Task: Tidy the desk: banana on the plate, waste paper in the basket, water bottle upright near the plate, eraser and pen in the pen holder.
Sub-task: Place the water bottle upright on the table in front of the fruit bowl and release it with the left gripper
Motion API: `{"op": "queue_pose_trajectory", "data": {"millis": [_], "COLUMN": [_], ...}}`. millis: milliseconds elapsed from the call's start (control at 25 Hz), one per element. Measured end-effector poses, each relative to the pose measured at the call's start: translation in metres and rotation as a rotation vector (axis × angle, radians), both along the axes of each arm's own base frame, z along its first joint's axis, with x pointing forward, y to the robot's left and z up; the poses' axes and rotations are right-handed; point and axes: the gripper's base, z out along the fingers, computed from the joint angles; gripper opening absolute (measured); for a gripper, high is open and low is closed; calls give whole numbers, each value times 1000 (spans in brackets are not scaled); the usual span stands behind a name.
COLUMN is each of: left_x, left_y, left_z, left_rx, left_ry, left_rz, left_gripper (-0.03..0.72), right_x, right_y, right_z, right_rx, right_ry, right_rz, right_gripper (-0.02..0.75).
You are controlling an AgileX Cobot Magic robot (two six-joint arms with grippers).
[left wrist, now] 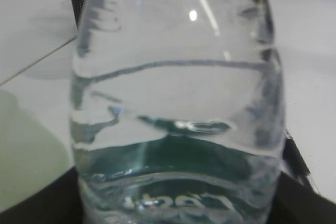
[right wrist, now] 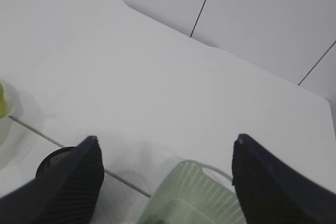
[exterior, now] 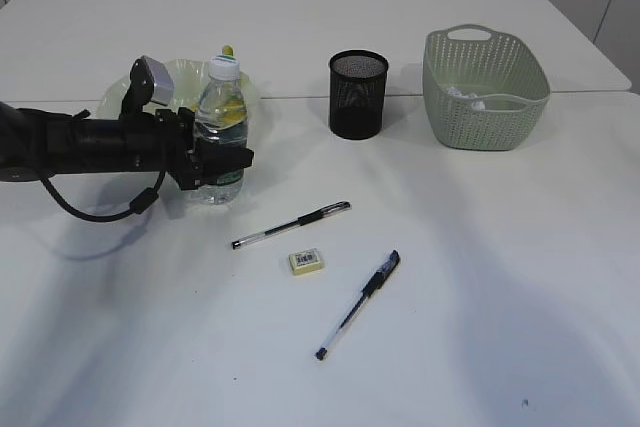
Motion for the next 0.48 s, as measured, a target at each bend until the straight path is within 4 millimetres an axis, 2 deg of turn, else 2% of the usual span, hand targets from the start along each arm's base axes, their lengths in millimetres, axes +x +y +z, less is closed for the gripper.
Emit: {"op": "queue_pose_trajectory", "data": {"millis": [280,480], "left_x": [0,0], "left_y": [0,0], "left_z": [0,0], "left_rx": [0,4], "left_ry": [0,1], "left_rz": [0,3], "left_gripper": [489,504], "right_x": [1,3], "right_y": [-4,-18], "right_z": [1,-9], "right_rx": [36,77], "right_ry": [-12,3], "right_rz": [-30,-89], "right_gripper": [577,577]}}
